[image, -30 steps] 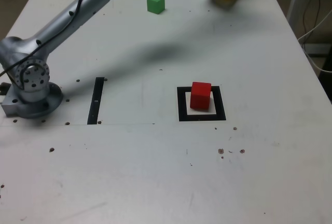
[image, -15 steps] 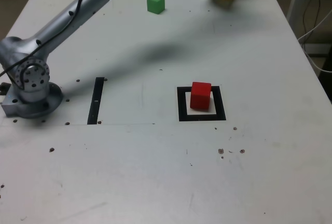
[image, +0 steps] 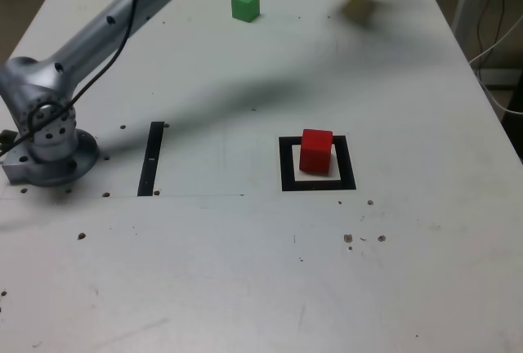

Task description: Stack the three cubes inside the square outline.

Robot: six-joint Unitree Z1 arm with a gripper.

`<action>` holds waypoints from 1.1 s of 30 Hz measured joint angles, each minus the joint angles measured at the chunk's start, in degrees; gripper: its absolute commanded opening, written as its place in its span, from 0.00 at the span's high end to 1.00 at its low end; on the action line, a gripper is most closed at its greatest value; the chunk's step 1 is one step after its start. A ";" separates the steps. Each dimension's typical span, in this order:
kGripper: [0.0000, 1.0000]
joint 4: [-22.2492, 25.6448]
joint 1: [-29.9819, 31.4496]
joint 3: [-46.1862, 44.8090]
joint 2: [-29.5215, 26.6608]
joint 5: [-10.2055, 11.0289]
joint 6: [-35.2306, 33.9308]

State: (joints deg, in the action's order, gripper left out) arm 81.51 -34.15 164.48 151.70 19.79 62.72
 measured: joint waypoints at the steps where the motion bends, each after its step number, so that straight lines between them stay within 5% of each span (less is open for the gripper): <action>1: 0.72 0.26 0.47 -1.38 -1.29 0.00 -0.45; 9: 0.72 0.68 4.83 -17.82 -11.71 -0.10 -7.20; 14: 0.72 -2.96 7.96 -28.14 -18.03 -0.15 -14.11; 23: 0.72 -6.30 11.43 -46.53 -29.78 -2.48 -28.17; 33: 0.72 -2.92 20.57 -66.87 -43.39 -3.74 -41.65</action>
State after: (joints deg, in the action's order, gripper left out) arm 78.59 -13.58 97.61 108.31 16.05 21.07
